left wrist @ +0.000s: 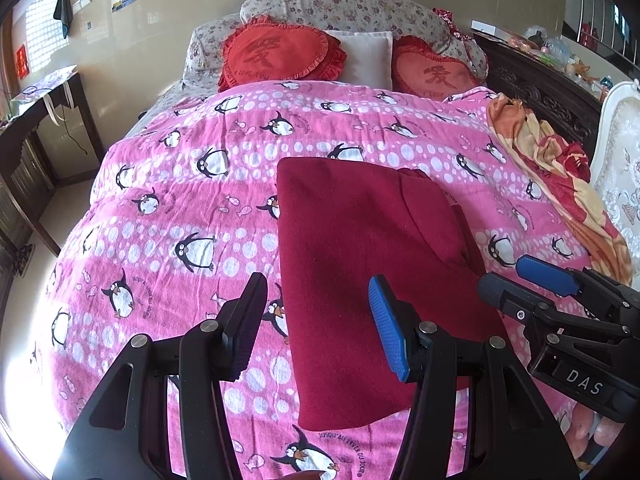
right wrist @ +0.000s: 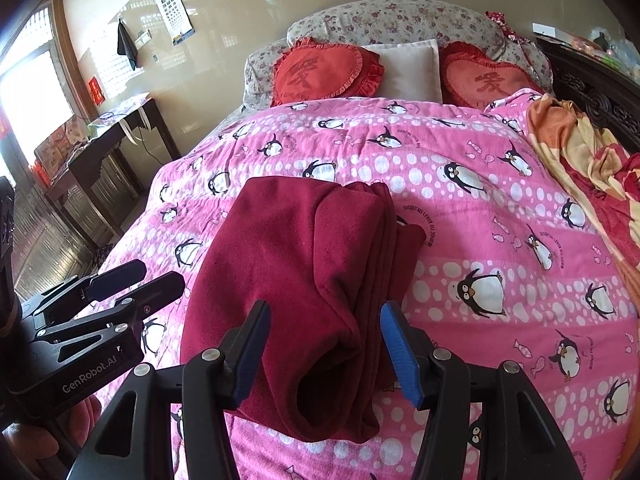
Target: Fold small clothes
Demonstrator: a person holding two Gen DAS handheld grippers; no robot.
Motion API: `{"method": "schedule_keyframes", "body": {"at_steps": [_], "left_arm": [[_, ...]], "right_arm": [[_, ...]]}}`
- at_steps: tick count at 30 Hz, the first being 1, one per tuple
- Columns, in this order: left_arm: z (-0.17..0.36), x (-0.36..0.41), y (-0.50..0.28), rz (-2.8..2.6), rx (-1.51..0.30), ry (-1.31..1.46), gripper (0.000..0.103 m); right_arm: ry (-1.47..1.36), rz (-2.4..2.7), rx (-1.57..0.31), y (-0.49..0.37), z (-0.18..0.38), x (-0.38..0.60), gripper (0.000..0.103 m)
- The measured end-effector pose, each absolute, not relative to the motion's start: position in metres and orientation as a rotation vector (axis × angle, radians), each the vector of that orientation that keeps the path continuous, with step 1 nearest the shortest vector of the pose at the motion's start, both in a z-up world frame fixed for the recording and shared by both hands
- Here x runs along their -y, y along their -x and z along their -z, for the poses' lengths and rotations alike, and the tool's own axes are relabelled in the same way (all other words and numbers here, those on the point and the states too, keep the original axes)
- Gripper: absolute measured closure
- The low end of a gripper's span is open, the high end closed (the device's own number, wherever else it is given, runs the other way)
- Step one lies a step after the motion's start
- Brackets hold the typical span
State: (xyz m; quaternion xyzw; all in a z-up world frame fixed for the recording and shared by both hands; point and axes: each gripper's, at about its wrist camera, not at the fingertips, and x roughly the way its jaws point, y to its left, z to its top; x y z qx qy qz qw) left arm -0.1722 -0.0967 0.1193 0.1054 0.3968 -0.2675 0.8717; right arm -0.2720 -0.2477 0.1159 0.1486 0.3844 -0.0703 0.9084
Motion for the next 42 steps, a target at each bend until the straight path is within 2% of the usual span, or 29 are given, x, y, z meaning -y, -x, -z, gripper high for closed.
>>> {"method": "schedule_keyframes", "body": {"at_steps": [21, 42], "left_arm": [[-0.135, 0.091, 0.184, 0.537, -0.784, -0.251, 0.050], [-0.120, 0.098, 0.171, 0.550, -0.820, -0.237, 0.050]], "right_arm": [[-0.338, 0.133, -0.792, 0.274, -0.117, 0.249, 0.047], [-0.323, 0.132, -0.816, 0.263, -0.115, 0.248, 0.047]]}}
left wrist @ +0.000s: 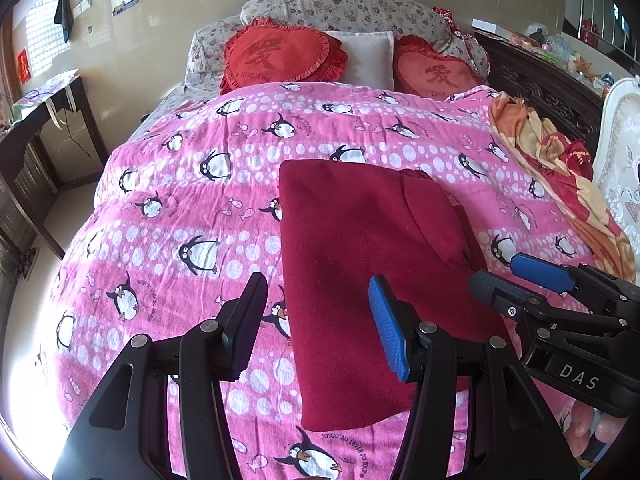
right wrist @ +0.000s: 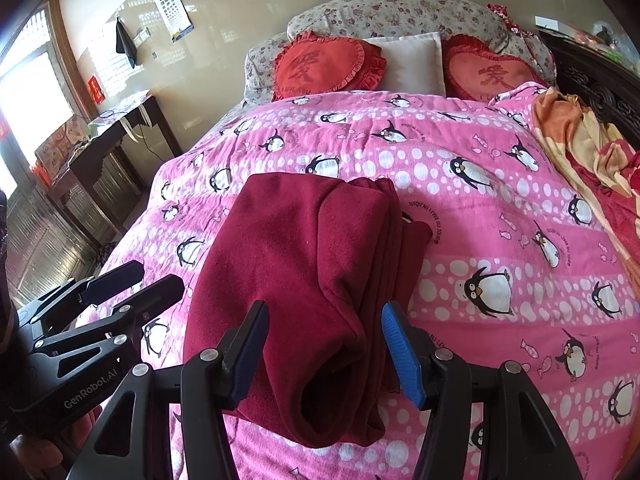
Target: Fold small clothes
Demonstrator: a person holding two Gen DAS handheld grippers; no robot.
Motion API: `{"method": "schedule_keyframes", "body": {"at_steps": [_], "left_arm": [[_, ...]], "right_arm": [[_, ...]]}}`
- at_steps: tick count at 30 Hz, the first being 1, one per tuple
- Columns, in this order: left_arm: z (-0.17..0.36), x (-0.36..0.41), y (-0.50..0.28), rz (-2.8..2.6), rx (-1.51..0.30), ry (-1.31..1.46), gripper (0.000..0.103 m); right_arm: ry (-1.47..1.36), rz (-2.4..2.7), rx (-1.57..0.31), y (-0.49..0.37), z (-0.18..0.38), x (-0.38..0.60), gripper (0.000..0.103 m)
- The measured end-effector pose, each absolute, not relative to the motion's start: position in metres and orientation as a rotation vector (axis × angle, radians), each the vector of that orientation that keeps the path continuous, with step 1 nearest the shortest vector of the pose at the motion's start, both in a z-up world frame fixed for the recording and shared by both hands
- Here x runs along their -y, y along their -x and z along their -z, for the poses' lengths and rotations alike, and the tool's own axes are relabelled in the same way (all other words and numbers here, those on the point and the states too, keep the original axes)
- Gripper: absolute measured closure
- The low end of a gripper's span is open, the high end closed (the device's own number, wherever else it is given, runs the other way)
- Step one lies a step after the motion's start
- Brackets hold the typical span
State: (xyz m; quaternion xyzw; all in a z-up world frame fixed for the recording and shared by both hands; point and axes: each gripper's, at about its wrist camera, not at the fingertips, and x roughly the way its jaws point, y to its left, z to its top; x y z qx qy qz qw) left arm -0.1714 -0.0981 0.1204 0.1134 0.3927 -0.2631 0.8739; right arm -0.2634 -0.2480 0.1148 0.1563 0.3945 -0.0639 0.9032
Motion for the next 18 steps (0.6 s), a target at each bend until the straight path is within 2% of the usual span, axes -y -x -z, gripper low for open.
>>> {"method": "schedule_keyframes", "body": {"at_steps": [18], "left_arm": [[-0.114, 0.096, 0.160, 0.536, -0.841, -0.226, 0.050]], "right_arm": [[-0.328, 0.123, -0.830, 0.253, -0.109, 0.247, 0.047]]}}
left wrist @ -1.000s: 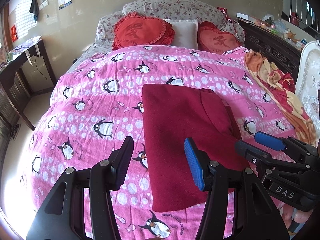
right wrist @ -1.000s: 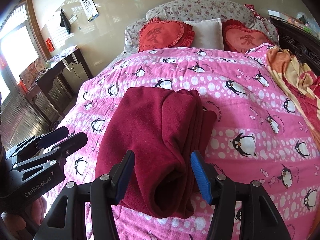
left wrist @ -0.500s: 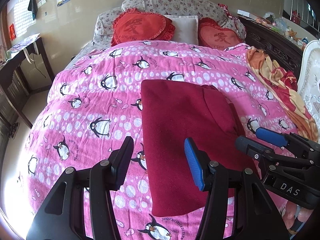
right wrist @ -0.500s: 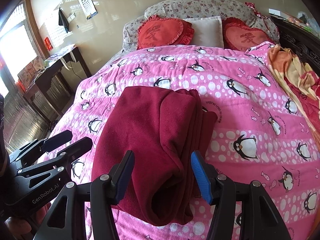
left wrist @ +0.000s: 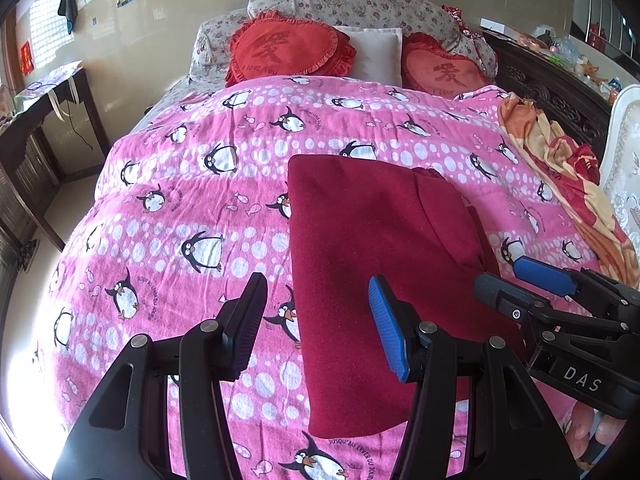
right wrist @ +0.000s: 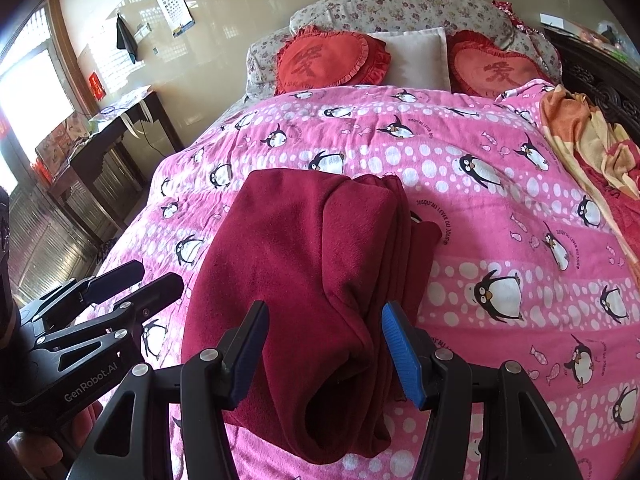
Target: Fold small clothes
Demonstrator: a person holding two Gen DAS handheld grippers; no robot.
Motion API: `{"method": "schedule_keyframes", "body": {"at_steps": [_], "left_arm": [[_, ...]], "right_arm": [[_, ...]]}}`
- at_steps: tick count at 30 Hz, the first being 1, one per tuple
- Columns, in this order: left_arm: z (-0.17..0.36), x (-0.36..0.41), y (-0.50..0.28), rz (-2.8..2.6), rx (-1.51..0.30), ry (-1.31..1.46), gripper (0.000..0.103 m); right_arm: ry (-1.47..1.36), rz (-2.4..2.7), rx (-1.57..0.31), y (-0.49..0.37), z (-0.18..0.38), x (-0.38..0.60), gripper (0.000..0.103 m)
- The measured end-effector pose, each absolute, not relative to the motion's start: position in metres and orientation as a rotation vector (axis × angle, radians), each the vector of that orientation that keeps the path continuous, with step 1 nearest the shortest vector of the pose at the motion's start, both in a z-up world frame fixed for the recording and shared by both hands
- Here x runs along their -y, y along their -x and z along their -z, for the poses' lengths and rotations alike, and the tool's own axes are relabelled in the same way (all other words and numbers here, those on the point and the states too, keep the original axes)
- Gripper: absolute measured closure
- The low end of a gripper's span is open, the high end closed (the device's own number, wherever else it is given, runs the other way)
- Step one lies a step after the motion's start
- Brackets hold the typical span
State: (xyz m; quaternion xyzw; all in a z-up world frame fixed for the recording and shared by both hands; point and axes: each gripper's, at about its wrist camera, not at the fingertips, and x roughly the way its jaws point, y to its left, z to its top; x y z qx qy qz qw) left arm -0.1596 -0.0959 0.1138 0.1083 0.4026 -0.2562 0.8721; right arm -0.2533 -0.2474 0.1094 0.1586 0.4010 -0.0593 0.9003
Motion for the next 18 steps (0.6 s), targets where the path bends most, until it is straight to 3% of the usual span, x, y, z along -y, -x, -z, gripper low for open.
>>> {"method": "schedule_keyframes", "body": {"at_steps": [18], "left_arm": [[-0.1093, 0.0968, 0.1576, 0.535, -0.854, -0.229, 0.050]], "right_arm": [[-0.336, 0.116, -0.846, 0.2493, -0.1040, 0.2477, 0.046]]}}
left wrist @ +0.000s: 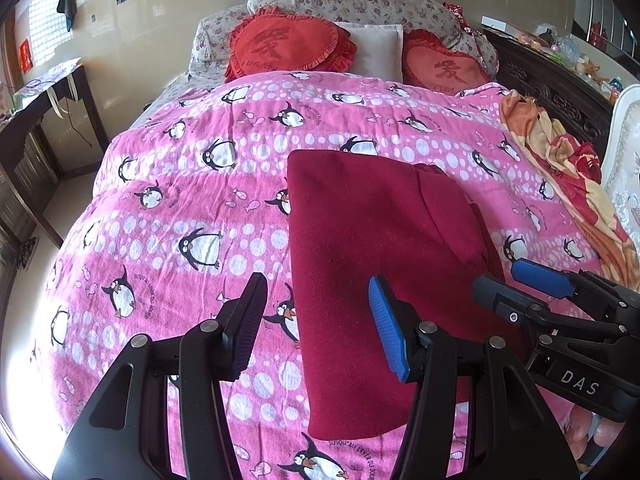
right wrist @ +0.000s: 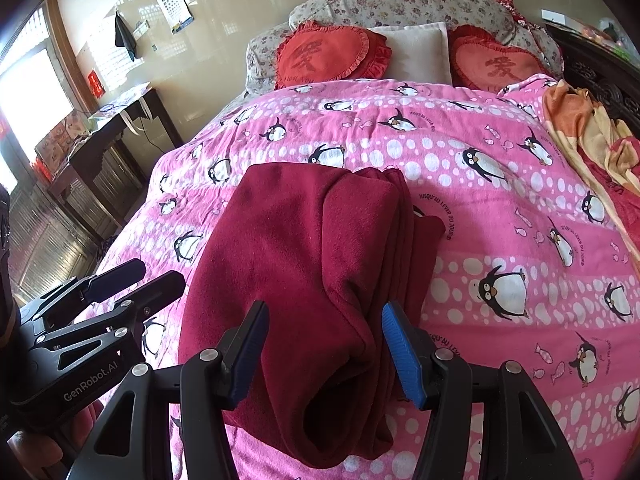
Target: Fold small clothes
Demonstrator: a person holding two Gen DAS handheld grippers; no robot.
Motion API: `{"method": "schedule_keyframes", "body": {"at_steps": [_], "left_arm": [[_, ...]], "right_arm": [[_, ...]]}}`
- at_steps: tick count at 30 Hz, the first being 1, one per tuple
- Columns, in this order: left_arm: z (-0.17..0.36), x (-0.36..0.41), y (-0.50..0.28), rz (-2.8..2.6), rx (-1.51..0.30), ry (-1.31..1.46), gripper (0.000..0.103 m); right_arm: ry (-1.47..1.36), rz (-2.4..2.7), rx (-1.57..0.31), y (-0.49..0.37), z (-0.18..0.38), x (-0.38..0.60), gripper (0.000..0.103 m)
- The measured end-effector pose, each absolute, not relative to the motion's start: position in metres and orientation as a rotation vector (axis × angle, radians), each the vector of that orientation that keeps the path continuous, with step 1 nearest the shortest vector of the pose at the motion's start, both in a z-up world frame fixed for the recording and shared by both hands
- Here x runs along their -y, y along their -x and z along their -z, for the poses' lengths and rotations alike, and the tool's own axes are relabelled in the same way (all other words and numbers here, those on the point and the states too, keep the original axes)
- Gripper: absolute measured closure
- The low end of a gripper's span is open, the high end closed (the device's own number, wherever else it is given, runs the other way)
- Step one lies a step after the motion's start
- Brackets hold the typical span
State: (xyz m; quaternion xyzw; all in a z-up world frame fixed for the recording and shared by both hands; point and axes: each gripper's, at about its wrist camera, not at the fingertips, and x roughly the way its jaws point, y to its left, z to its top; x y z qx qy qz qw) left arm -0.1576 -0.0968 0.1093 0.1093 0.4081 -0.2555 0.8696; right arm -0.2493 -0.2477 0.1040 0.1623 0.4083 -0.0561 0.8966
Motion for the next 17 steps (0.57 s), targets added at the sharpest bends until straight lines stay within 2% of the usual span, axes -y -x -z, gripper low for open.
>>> {"method": "schedule_keyframes", "body": {"at_steps": [17], "left_arm": [[-0.107, 0.085, 0.144, 0.499, -0.832, -0.198, 0.050]], "right_arm": [[-0.348, 0.117, -0.861, 0.247, -0.097, 0.252, 0.046]]}}
